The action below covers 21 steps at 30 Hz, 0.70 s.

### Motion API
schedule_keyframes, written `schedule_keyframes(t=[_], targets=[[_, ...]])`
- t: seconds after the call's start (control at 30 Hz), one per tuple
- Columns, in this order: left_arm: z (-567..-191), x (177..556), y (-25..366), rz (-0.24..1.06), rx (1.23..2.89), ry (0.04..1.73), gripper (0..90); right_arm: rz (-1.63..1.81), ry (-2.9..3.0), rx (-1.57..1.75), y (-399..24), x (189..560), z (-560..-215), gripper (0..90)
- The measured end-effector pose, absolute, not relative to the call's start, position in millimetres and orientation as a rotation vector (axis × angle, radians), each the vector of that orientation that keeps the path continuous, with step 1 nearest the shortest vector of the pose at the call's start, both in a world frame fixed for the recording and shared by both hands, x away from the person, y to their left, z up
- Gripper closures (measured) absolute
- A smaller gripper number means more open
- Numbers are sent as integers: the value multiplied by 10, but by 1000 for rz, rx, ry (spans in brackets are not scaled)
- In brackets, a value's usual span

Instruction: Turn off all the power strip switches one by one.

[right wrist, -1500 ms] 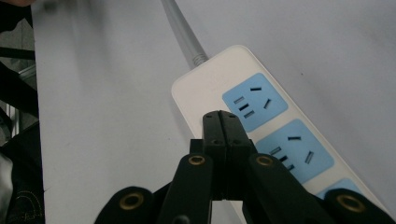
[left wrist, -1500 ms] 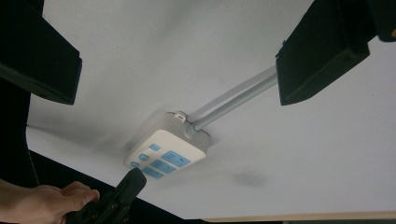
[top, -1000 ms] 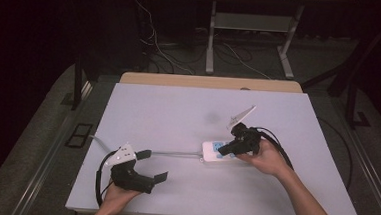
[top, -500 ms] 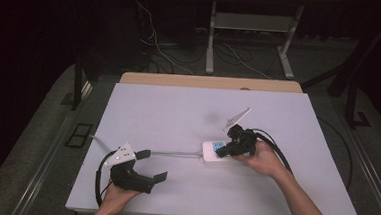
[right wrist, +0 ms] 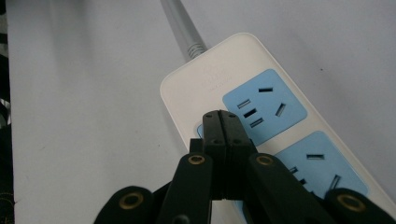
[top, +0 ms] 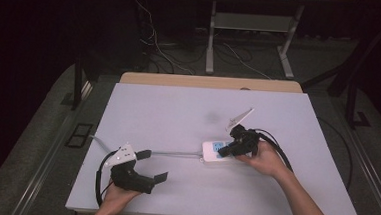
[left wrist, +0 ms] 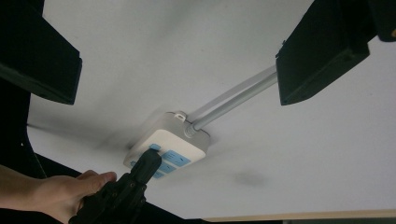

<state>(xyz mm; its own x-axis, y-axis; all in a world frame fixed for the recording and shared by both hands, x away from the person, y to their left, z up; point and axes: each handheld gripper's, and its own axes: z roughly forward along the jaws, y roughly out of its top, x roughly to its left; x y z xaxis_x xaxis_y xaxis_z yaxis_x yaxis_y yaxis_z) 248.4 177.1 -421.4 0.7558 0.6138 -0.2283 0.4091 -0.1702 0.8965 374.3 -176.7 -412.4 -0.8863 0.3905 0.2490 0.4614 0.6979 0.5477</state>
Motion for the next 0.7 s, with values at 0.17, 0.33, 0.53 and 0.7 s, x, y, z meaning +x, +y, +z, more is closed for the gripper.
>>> schedule_keyframes(t=[0.17,0.33,0.53,0.7], targets=[[-4216,2487,1767,221,1802,797,0,-958,-2775,-715,-1779,3738,-4131,900],[-4217,2492,1771,220,1801,798,0,-976,-2767,-700,-1755,3728,-4134,900],[-4214,2483,1774,222,1798,797,0,-970,-2773,-703,-1745,3743,-4132,900],[-4214,2484,1771,221,1799,796,0,-988,-2774,-707,-1797,3732,-4151,900]])
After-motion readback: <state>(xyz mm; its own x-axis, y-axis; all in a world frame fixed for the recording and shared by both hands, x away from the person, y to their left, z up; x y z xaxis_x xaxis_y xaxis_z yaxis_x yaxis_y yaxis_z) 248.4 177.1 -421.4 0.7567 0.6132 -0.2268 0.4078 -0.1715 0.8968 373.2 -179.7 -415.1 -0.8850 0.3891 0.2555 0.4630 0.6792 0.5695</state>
